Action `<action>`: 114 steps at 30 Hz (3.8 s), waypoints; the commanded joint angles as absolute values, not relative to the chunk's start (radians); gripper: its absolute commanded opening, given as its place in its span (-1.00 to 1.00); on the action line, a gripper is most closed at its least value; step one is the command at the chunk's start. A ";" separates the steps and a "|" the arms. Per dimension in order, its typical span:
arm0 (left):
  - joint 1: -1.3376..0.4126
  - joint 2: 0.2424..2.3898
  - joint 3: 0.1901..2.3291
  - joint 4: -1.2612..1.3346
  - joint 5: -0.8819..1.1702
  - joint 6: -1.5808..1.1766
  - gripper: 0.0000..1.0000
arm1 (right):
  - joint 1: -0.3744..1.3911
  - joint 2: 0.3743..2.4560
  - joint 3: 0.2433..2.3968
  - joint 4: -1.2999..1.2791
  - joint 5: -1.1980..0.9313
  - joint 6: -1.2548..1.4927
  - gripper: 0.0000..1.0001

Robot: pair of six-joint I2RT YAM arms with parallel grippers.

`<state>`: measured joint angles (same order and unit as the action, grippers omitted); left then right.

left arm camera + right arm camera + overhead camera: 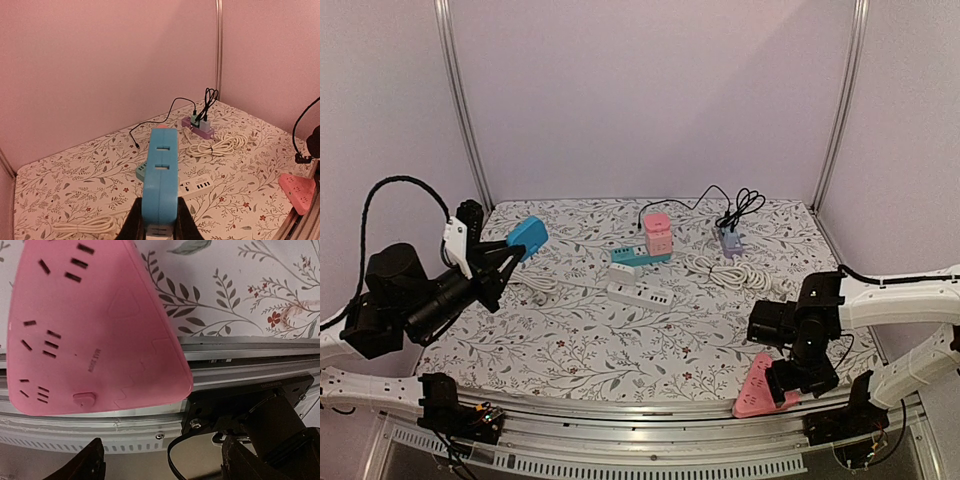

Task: Insert the plug
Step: Adjust the socket at the center of the board.

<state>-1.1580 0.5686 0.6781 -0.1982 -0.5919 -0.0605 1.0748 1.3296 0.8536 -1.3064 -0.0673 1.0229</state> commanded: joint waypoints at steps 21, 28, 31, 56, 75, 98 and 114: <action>-1.176 0.543 0.695 -0.205 -0.619 -0.045 -1.00 | 1.125 1.723 1.118 -1.084 0.140 0.936 0.44; -1.183 0.549 0.700 -0.213 -0.632 -0.038 -1.00 | 1.115 1.797 1.173 -1.120 0.176 0.874 0.48; -1.187 0.548 0.698 -0.211 -0.637 -0.036 -1.00 | 1.107 1.723 1.166 -1.156 0.195 0.895 0.57; -1.203 0.555 0.695 -0.203 -0.634 -0.020 -1.00 | 0.949 1.283 0.615 -0.673 -0.206 1.043 0.97; -1.216 0.545 0.704 -0.228 -0.667 -0.017 -1.00 | 1.030 1.540 0.752 -0.336 -0.137 1.350 0.78; -1.256 0.567 0.715 -0.259 -0.646 -0.002 -1.00 | 1.208 1.641 1.269 -1.008 0.126 0.500 0.92; -1.267 0.555 0.711 -0.262 -0.666 0.018 -1.00 | 1.415 2.014 1.488 -0.866 0.361 -0.383 0.86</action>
